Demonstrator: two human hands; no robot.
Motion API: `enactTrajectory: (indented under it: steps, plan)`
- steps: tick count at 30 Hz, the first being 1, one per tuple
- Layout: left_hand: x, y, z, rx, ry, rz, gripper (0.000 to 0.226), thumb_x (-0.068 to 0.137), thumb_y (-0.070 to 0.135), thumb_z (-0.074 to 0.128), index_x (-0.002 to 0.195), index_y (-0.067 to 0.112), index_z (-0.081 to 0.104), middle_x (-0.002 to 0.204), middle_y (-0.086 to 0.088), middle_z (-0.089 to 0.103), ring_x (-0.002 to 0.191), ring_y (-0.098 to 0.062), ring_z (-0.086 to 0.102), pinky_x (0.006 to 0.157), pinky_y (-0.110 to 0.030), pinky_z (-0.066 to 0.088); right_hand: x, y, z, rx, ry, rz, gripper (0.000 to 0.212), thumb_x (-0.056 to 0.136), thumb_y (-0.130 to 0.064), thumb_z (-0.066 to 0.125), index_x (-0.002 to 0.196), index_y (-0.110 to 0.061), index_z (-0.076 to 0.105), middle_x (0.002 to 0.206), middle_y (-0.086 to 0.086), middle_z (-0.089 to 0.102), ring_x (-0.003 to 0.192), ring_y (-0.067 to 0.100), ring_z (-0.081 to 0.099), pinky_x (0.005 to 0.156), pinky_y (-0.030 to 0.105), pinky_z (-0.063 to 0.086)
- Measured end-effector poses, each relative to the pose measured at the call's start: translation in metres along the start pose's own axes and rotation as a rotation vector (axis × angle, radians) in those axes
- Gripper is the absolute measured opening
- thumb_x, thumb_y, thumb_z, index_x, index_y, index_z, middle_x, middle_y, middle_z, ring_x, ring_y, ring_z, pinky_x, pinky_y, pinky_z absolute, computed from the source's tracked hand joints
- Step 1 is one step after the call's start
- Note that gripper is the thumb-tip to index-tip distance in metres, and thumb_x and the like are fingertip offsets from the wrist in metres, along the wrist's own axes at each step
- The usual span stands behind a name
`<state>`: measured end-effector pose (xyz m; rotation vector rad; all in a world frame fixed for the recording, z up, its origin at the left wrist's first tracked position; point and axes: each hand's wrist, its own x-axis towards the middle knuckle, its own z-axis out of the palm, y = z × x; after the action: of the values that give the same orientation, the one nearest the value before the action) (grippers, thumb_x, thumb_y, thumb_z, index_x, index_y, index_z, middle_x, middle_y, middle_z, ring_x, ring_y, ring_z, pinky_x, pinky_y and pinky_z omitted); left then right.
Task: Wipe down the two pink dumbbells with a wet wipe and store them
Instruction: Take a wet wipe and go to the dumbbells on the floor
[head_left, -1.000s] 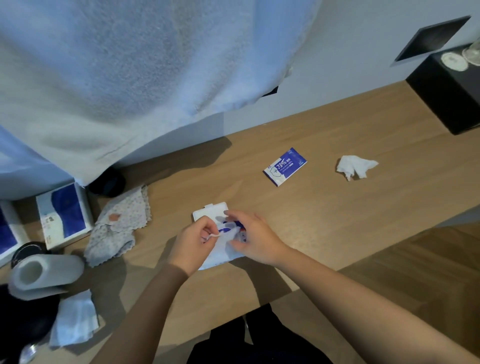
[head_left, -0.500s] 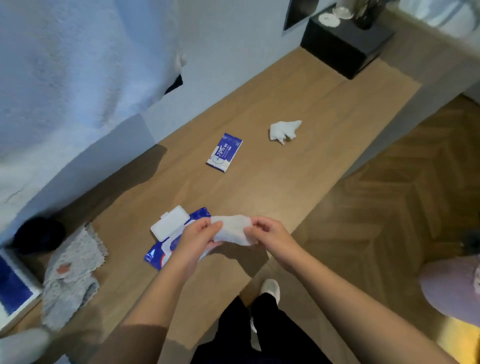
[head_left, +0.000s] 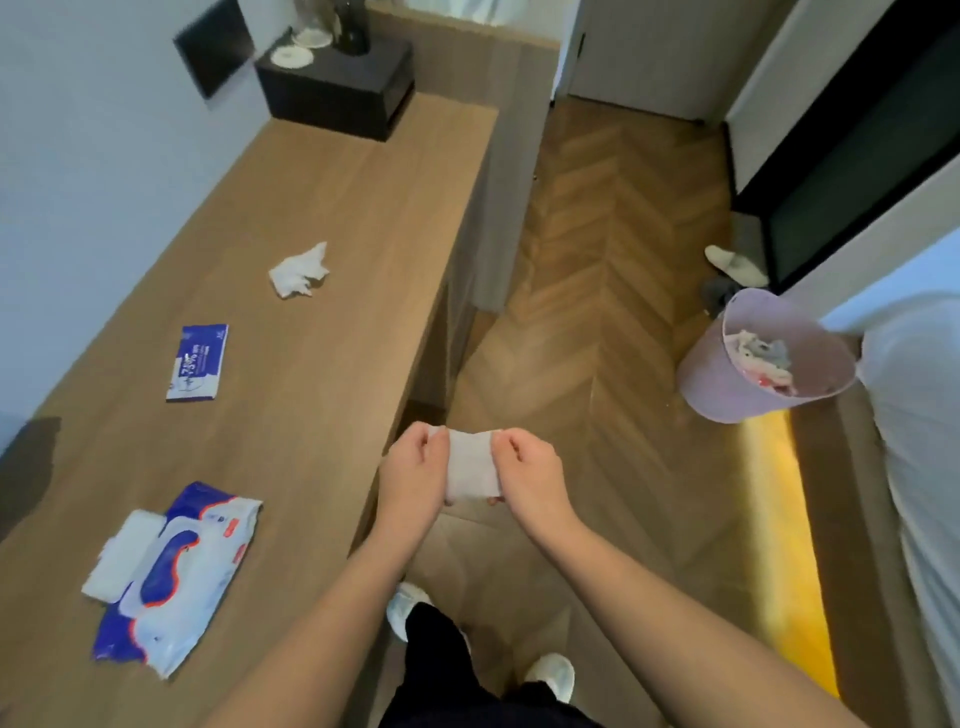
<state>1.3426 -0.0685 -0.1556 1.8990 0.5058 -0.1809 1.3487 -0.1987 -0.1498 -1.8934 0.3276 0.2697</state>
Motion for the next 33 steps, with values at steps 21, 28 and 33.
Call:
enactTrajectory:
  steps: [21,28,33]
  plan:
    - [-0.179,0.042,0.276,0.414,-0.697,0.485,0.037,0.102,0.024,0.045,0.065,0.02,0.039,0.06,0.006,0.048,0.061,-0.02,0.047,0.061,-0.04,0.035,-0.147,0.188,-0.237,0.115,0.853,0.501,0.036,0.1,-0.038,0.047,0.077,-0.016,0.061,0.07,-0.005,0.06,0.069,0.012,0.059,0.059,0.03,0.047]
    - [-0.234,0.034,0.333,0.46,-0.89,0.583,0.033,0.103,0.028,0.045,0.07,0.026,0.046,0.069,0.006,0.056,0.067,-0.016,0.053,0.056,-0.032,0.036,-0.206,0.216,-0.277,0.226,1.069,0.615,0.024,0.103,-0.037,0.044,0.097,-0.022,0.063,0.078,-0.013,0.058,0.073,0.005,0.059,0.056,0.007,0.036]
    - [-0.285,0.024,0.368,0.461,-0.929,0.654,0.031,0.104,0.03,0.045,0.074,0.024,0.048,0.068,0.007,0.055,0.068,-0.017,0.053,0.057,-0.033,0.035,-0.253,0.235,-0.309,0.249,1.191,0.614,0.024,0.103,-0.038,0.044,0.097,-0.024,0.063,0.078,-0.014,0.058,0.074,0.008,0.06,0.067,0.012,0.045]
